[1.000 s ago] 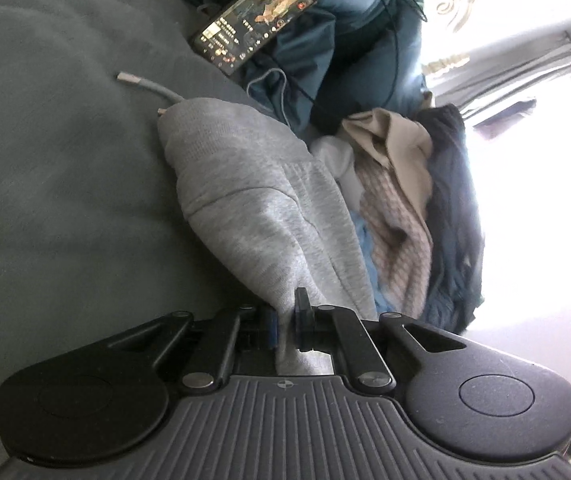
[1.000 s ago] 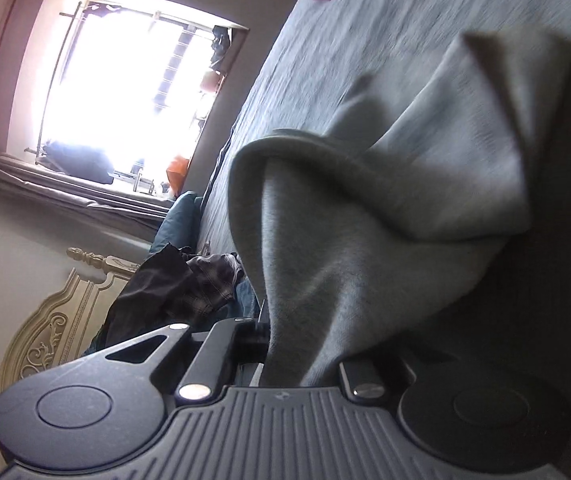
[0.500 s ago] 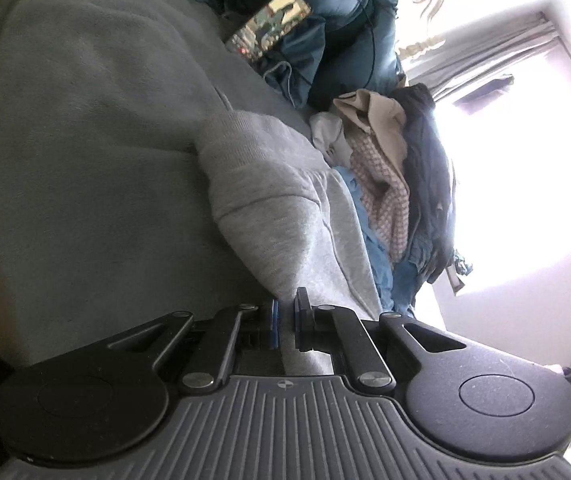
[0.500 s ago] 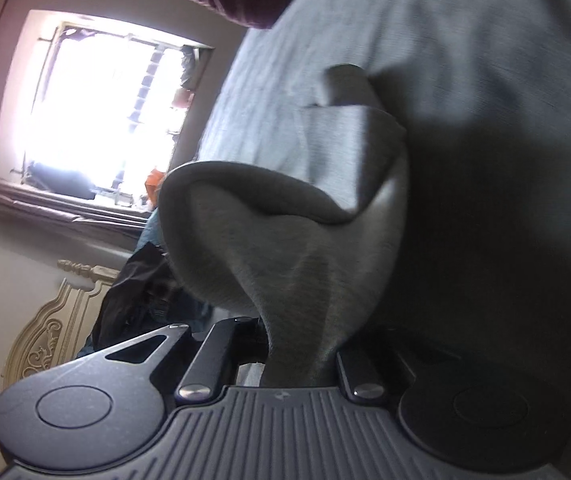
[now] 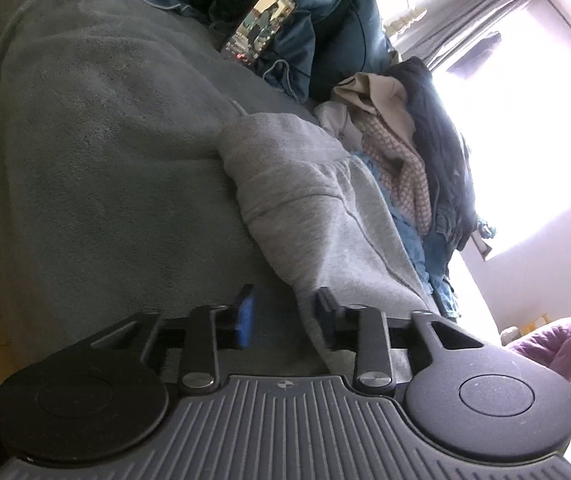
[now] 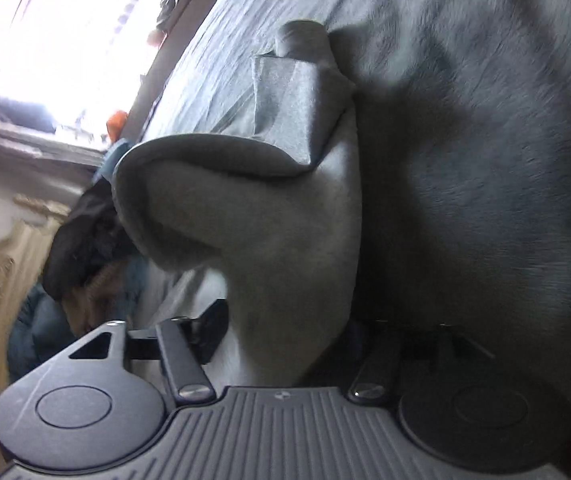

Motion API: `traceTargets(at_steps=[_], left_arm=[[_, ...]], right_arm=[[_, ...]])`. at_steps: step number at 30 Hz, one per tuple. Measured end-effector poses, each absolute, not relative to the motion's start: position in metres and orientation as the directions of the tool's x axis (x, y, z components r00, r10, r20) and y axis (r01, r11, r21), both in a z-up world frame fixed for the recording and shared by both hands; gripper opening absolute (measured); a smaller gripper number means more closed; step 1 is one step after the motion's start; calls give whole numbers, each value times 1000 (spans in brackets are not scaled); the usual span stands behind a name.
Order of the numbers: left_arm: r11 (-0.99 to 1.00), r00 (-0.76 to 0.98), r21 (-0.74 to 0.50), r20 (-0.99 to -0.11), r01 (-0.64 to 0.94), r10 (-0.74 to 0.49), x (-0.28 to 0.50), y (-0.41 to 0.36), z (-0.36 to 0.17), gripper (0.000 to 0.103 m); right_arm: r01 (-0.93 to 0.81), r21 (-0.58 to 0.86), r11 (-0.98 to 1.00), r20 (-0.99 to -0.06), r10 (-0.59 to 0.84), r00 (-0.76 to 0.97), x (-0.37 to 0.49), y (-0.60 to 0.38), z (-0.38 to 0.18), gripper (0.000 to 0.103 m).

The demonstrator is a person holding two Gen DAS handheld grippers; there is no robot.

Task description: Fold clothes

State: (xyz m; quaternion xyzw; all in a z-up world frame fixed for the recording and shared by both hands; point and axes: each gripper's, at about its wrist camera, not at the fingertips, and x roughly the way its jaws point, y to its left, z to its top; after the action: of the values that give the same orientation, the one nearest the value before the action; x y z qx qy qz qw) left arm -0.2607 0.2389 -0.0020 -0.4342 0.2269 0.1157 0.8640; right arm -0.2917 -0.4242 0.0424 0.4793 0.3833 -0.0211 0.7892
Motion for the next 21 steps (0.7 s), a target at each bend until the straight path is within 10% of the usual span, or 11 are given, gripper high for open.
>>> traceTargets(at_steps=[10, 21], left_arm=[[711, 868, -567, -480, -417, 126, -275, 252, 49, 47], [827, 864, -293, -324, -480, 386, -324, 276, 155, 69]], right_arm=[[232, 313, 921, -702, 60, 709, -325, -367, 137, 68], [-208, 324, 923, -471, 348, 811, -252, -260, 186, 68]])
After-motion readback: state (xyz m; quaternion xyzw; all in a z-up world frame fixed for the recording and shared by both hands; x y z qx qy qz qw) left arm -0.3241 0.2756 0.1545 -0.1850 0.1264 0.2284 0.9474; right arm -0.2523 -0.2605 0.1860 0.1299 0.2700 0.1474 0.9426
